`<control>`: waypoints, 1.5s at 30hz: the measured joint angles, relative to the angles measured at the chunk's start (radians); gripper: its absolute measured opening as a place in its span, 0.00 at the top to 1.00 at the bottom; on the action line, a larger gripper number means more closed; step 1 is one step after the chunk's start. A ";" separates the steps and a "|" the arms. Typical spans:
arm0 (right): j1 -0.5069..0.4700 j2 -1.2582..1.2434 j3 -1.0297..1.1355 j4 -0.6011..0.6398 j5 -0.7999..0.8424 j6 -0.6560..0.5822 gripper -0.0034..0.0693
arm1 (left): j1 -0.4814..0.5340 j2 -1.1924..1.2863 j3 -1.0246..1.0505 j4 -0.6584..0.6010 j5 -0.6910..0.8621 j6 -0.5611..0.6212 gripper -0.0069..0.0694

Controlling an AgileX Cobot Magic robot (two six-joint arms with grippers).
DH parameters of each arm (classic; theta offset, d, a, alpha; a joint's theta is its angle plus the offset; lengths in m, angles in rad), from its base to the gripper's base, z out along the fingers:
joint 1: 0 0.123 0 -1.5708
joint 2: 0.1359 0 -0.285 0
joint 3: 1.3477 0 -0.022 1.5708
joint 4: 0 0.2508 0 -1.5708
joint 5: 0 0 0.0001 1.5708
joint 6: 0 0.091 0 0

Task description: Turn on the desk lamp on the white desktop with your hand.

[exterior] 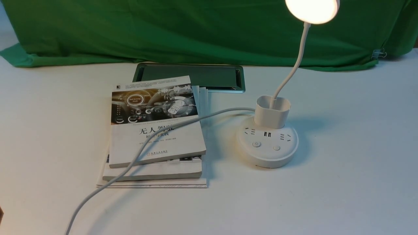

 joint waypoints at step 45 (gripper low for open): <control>0.000 0.000 0.000 0.000 0.005 0.001 0.63 | 0.000 0.000 0.000 0.000 0.000 0.000 0.88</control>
